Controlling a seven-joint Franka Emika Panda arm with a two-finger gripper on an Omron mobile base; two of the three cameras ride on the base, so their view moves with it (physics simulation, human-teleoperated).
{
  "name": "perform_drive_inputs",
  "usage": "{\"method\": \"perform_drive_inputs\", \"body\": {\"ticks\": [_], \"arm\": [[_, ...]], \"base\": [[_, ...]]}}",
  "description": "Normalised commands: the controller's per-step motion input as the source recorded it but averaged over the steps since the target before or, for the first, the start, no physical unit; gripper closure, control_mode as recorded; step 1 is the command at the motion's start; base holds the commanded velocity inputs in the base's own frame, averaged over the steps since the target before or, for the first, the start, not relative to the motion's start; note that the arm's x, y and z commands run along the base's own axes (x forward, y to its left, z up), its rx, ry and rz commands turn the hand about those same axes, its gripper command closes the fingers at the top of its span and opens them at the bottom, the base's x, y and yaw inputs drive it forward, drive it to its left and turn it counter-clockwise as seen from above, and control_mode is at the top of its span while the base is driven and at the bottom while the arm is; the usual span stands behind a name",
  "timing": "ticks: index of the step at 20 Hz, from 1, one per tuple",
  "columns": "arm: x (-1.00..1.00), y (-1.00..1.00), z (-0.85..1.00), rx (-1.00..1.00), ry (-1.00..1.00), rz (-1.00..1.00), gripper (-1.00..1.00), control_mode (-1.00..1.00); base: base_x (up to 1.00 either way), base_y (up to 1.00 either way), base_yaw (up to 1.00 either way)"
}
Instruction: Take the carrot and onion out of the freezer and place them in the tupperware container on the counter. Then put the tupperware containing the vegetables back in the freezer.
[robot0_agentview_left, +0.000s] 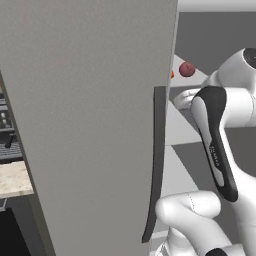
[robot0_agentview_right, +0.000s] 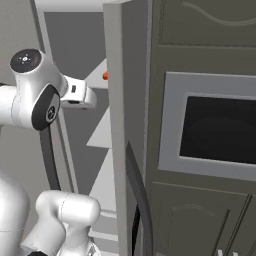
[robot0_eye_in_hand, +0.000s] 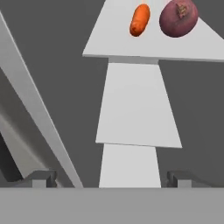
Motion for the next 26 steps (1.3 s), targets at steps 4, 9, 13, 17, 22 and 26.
{"method": "perform_drive_inputs", "body": {"ticks": [4, 9, 13, 17, 22, 26], "arm": [[0.33, -0.15, 0.05, 0.00, 0.00, -0.05, -1.00, -1.00], [0.49, -0.29, 0.00, 0.00, 0.02, -0.12, -1.00, -1.00], [0.77, -0.26, 0.01, 0.00, 0.01, -0.13, -1.00, -1.00], [0.61, -0.23, 0.08, 0.00, 0.00, -0.03, -1.00, -1.00], [0.52, -0.32, 0.16, 0.02, 0.00, -0.02, -1.00, -1.00], [0.53, -0.24, 0.16, 0.04, 0.00, 0.00, -1.00, -1.00]], "base": [[0.00, 0.00, 0.00], [0.00, 0.00, 0.00], [0.00, 0.00, 0.00], [0.00, 0.00, 0.00], [0.00, 0.00, 0.00], [0.00, 0.00, 0.00]]}}
